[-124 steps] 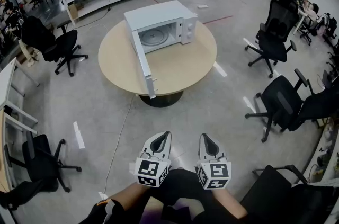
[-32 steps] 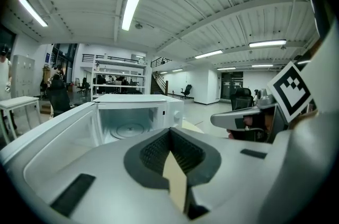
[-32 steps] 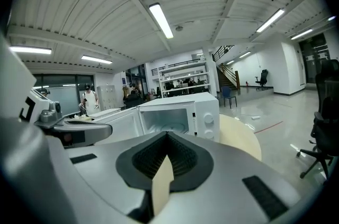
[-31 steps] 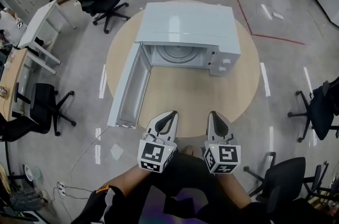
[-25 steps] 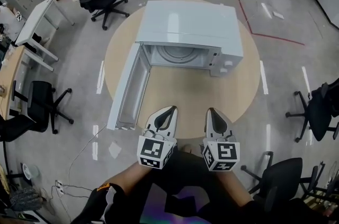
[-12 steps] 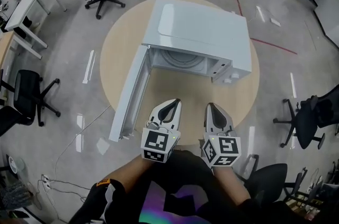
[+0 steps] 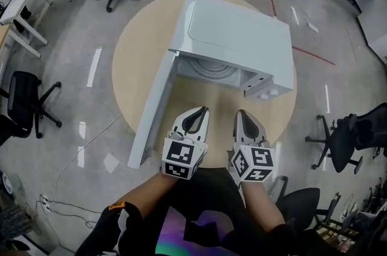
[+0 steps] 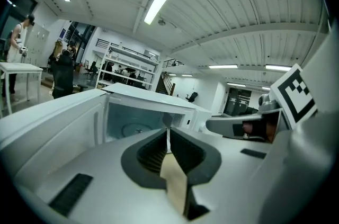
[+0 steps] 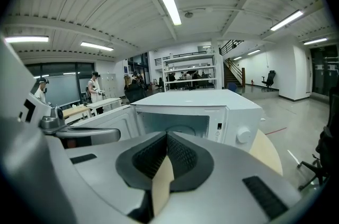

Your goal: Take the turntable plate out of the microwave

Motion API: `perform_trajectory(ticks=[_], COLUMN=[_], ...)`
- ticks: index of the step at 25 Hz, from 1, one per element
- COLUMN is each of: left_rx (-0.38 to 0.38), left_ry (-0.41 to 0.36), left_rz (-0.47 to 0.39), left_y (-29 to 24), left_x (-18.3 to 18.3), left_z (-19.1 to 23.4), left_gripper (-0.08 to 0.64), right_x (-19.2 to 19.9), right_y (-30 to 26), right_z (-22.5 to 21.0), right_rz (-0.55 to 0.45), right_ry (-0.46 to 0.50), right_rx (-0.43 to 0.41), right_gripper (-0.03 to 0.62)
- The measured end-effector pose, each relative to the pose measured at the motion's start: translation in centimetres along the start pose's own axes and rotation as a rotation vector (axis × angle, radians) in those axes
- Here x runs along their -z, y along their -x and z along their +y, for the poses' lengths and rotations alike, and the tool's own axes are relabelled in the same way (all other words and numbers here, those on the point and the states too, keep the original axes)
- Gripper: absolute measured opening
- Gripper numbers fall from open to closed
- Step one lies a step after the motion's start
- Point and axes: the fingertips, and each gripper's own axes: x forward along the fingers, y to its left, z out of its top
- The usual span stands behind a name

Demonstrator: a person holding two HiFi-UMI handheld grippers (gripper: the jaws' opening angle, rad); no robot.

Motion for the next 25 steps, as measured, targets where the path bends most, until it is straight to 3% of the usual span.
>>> perform_trajectory(ticks=[11,25], left_rx=[-0.111,-0.195], left_ry=[0.124,0.36], left_rz=[0.088,0.138], left_y=[-5.8,-14.2], left_x=[2.5,6.5], left_z=[4.2,9.4], left_gripper=[0.078,0.127], right_x=[1.9,5.7], right_y=[-7.5,-15.5], right_z=[-3.3,-5.9], right_rz=[0.062,0.154], right_ry=[-0.038,-0.141], right_rx=[-0.062,-0.165], right_gripper=[0.017,0.02])
